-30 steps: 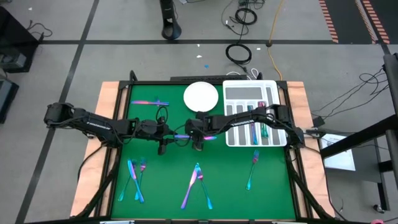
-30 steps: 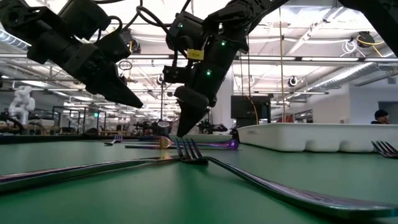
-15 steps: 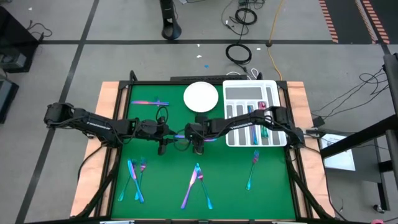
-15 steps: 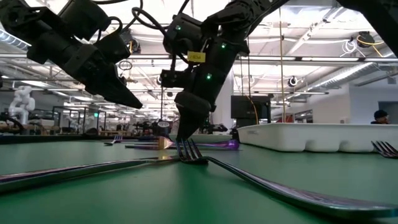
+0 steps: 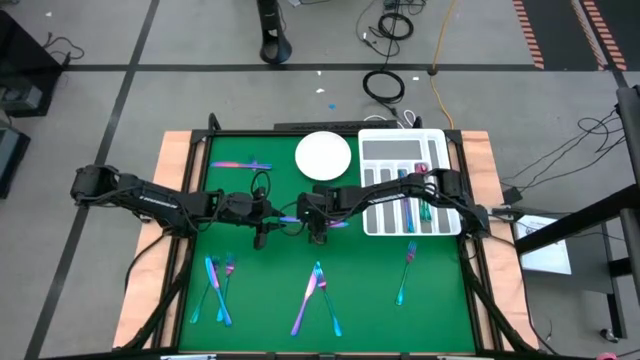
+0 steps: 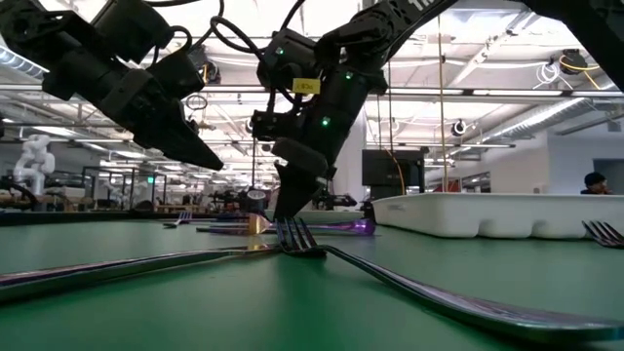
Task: Sort silverware
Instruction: Put the iridescent knife into the white silverware tray
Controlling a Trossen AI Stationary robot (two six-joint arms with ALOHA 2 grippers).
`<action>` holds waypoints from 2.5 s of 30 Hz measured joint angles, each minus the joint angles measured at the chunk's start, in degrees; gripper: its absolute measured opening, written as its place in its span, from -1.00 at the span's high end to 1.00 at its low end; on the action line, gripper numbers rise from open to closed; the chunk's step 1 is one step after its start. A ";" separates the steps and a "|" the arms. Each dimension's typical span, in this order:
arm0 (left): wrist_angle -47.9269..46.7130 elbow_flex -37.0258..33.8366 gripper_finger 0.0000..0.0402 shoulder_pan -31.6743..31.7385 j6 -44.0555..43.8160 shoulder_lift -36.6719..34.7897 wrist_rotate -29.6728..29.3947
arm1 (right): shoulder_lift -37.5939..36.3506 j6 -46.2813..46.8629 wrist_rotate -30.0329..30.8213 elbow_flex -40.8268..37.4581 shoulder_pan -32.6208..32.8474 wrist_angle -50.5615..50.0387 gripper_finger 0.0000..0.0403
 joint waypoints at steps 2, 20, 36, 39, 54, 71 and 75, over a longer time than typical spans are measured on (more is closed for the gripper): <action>0.02 0.00 0.27 0.00 0.00 0.00 0.00 | 0.46 -0.16 0.08 0.07 -0.12 0.74 0.27; -0.44 0.00 0.27 -0.04 0.09 0.00 0.02 | 3.12 -0.19 -0.55 0.24 -0.07 -0.63 0.88; -0.45 0.00 0.27 -0.04 0.13 0.00 0.02 | 0.94 3.36 0.45 -0.18 -0.31 5.41 0.99; -0.53 0.00 0.27 -0.04 0.11 0.00 0.04 | 0.98 4.20 0.47 -0.24 -0.49 8.71 0.99; -1.44 0.00 0.27 -0.04 0.04 0.00 0.17 | 0.89 6.19 -0.47 -0.13 -2.08 4.69 0.76; -1.27 0.00 0.27 -0.04 0.02 0.00 0.17 | 1.12 7.93 0.27 0.04 -0.98 6.34 0.23; -1.36 0.00 0.27 -0.06 0.04 0.00 0.19 | 0.96 10.48 -0.24 0.04 -0.98 6.78 0.25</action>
